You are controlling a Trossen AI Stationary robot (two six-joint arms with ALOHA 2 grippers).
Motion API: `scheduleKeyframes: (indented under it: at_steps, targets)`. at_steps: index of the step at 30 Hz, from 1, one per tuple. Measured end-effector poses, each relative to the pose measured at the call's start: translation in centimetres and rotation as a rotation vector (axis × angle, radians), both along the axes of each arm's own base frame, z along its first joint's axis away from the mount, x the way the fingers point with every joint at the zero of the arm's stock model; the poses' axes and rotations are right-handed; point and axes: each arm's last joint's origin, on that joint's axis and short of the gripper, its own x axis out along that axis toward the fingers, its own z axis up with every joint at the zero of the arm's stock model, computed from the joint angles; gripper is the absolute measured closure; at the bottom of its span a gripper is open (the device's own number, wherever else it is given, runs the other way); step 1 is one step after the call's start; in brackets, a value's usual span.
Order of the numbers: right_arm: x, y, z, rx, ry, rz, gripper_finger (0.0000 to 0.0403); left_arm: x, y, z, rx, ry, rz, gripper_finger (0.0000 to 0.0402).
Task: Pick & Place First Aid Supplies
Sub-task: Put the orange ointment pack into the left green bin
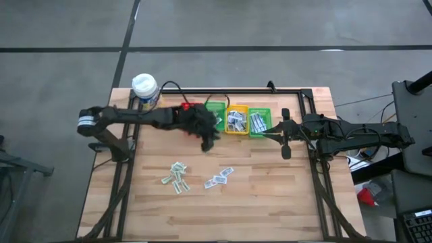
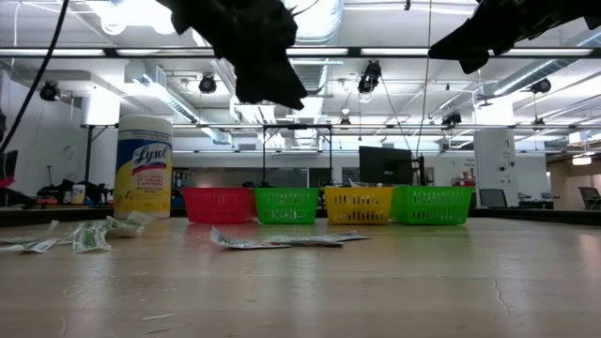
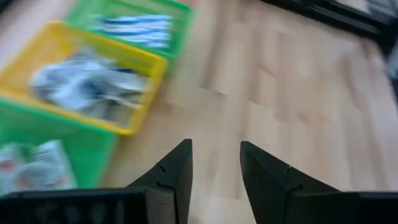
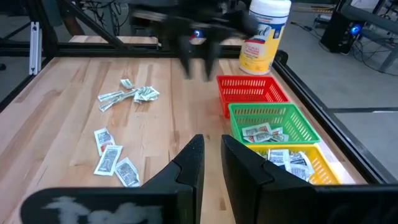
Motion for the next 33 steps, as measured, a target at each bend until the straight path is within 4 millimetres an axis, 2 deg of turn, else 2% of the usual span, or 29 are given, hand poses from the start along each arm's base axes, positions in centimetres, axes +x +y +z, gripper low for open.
scheduleKeyframes:
  at_steps: [8,14,18,24,27,33]
  targets:
    - [0.0,0.0,0.0,-0.001,0.0,0.0,0.0351,0.7,-6.4,-0.7,0.041,0.013,-0.221,0.0276]
    - [0.0,0.0,0.0,0.0,0.0,0.0,0.0351,1.9,-9.5,-2.1,0.075,-0.009,-0.284,0.0275]
    - [0.0,0.0,0.0,0.0,-0.001,0.0,0.0351,3.0,-10.4,-3.3,0.077,-0.032,-0.296,0.0275]
    - [0.0,0.0,0.0,0.001,0.0,0.0,0.0351,4.3,-10.7,-5.4,0.04,0.004,-0.269,0.0275]
    - [0.0,0.0,0.0,-0.001,0.0,0.0,0.0351,5.3,-10.8,-5.7,0.04,0.023,-0.268,0.0275]
    - [0.0,0.0,0.0,0.0,0.0,0.0,0.0351,7.7,-11.2,-6.4,0.094,0.208,-0.276,0.0275]
